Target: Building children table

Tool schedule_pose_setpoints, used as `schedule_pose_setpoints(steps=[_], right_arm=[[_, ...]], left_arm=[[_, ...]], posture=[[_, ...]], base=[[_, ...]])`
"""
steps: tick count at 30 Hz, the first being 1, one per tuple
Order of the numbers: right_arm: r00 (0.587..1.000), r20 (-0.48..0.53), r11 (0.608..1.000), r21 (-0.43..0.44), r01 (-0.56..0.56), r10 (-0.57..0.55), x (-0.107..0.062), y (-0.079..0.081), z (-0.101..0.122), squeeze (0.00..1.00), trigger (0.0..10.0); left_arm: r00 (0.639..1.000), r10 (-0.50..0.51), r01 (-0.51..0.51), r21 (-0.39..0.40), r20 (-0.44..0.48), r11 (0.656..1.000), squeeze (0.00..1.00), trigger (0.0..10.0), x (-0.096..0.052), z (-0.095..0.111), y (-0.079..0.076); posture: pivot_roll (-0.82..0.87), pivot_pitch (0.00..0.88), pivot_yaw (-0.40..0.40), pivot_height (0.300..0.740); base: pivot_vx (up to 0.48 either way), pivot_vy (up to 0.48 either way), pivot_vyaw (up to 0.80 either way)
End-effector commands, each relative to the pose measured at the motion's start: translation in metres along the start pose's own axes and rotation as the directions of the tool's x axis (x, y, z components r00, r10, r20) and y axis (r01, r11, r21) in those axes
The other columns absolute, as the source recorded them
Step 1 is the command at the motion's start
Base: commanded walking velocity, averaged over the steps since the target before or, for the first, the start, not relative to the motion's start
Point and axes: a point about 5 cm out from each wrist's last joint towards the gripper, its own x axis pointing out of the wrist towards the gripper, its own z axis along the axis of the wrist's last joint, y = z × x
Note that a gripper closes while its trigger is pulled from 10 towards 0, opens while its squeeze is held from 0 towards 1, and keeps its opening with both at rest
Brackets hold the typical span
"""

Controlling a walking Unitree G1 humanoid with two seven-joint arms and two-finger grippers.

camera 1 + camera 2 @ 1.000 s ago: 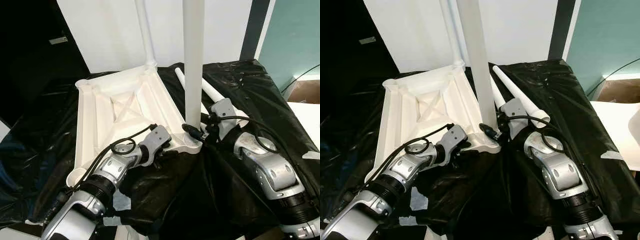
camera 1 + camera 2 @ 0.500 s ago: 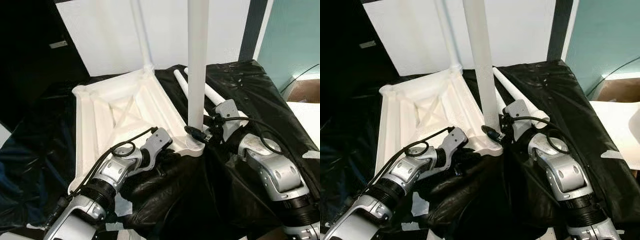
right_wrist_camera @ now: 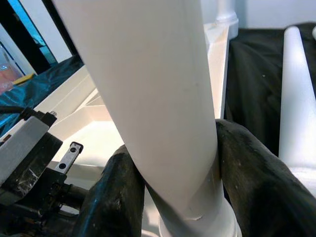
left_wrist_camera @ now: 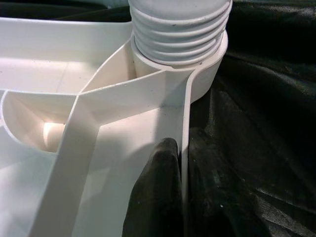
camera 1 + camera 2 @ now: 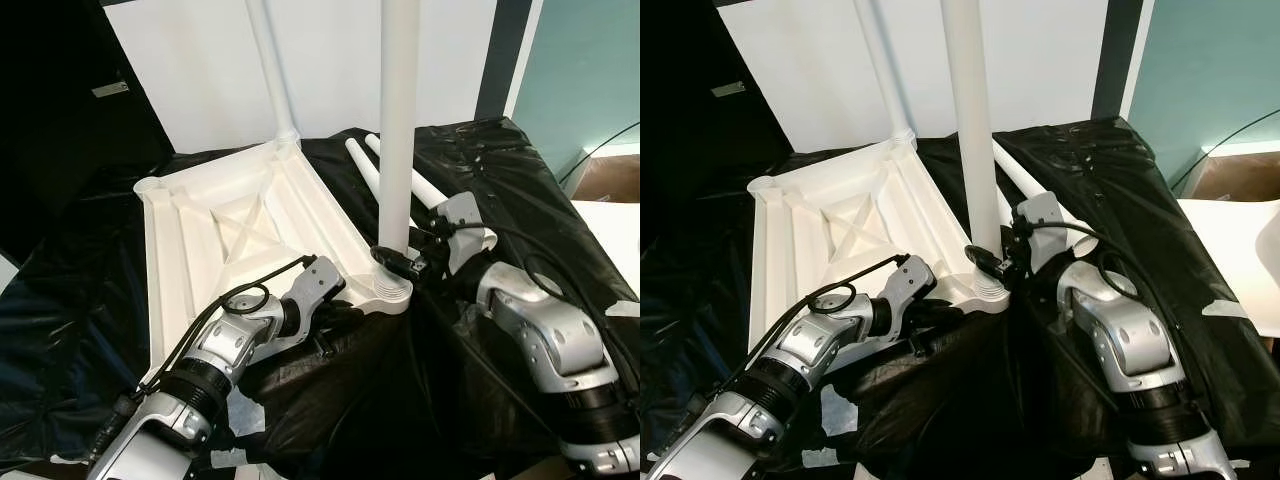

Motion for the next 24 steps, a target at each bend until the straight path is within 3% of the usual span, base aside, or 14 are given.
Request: schedule_pose_setpoints(steps=[1, 5, 7, 12, 14, 20, 24], right_arm=[[0.999, -0.032, 0.999, 0.03, -0.032, 0.033, 0.005, 0.003, -0.003, 0.0, 10.0], [0.994, -0.076, 0.993, -0.084, -0.084, 0.078, 0.003, 0.004, -0.006, 0.0, 10.0], [0.99, -0.097, 0.989, -0.1, -0.113, 0.104, 0.002, 0.006, -0.01, 0.0, 10.0], [0.981, -0.155, 0.992, -0.018, -0.123, 0.118, 0.0, 0.008, -0.021, 0.0, 10.0], [0.983, -0.167, 0.997, 0.016, -0.077, 0.078, 0.002, 0.009, -0.029, 0.0, 10.0], [0.986, -0.065, 0.983, 0.094, 0.158, -0.152, 0.015, 0.014, -0.044, 0.0, 10.0], [0.978, 0.008, 0.977, 0.045, 0.21, -0.21, 0.025, 0.026, -0.054, 0.0, 10.0]], left_arm=[[0.999, -0.031, 0.03, -0.059, -0.025, 0.998, 0.0, 10.0, 0.004, -0.015, -0.008], [0.999, -0.031, 0.03, -0.065, -0.022, 0.997, 0.0, 10.0, 0.005, -0.015, -0.009], [0.999, -0.029, 0.027, -0.068, -0.022, 0.997, 0.0, 10.0, 0.005, -0.016, -0.009], [0.999, -0.026, 0.024, -0.073, -0.022, 0.997, 0.0, 10.0, 0.004, -0.019, -0.009], [0.999, -0.022, 0.02, -0.074, -0.025, 0.997, 0.0, 10.0, 0.004, -0.02, -0.009], [0.999, -0.021, 0.019, -0.078, -0.026, 0.997, 0.0, 10.0, 0.005, -0.02, -0.009], [0.999, -0.03, 0.027, -0.079, -0.039, 0.996, 0.0, 10.0, 0.007, -0.021, -0.011]], posture=[[-0.08, 0.0, 0.114, 0.74], [-0.08, 0.0, 0.111, 0.74], [-0.08, 0.0, 0.111, 0.74], [-0.08, 0.0, 0.106, 0.74], [-0.08, 0.0, 0.106, 0.74], [-0.08, 0.0, 0.118, 0.74], [-0.06, 0.0, 0.13, 0.74]], base=[[0.0, 0.0, 0.0], [0.0, 0.0, 0.0], [0.0, 0.0, 0.0], [0.0, 0.0, 0.0], [0.0, 0.0, 0.0], [0.0, 0.0, 0.0], [0.0, 0.0, 0.0]])
